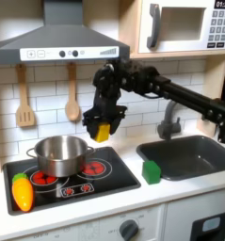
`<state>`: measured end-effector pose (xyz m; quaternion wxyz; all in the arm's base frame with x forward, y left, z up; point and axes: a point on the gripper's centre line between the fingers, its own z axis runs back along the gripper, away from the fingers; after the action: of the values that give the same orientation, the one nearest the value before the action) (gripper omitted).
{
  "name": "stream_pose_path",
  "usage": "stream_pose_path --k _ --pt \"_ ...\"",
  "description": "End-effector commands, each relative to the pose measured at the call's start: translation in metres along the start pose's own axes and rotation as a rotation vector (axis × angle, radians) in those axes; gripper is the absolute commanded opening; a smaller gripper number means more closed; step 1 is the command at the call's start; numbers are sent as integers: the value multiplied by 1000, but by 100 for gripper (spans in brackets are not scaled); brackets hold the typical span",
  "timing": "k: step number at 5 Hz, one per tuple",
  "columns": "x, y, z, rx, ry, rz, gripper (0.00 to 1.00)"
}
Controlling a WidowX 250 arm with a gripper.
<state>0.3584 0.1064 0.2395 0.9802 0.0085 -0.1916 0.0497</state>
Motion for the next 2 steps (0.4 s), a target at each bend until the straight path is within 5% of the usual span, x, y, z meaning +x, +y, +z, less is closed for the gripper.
stream_pose_path --k 1,2 --pt "14 19 -8 39 -15 40 0" --pt "21 28 -16 67 -32 54 0"
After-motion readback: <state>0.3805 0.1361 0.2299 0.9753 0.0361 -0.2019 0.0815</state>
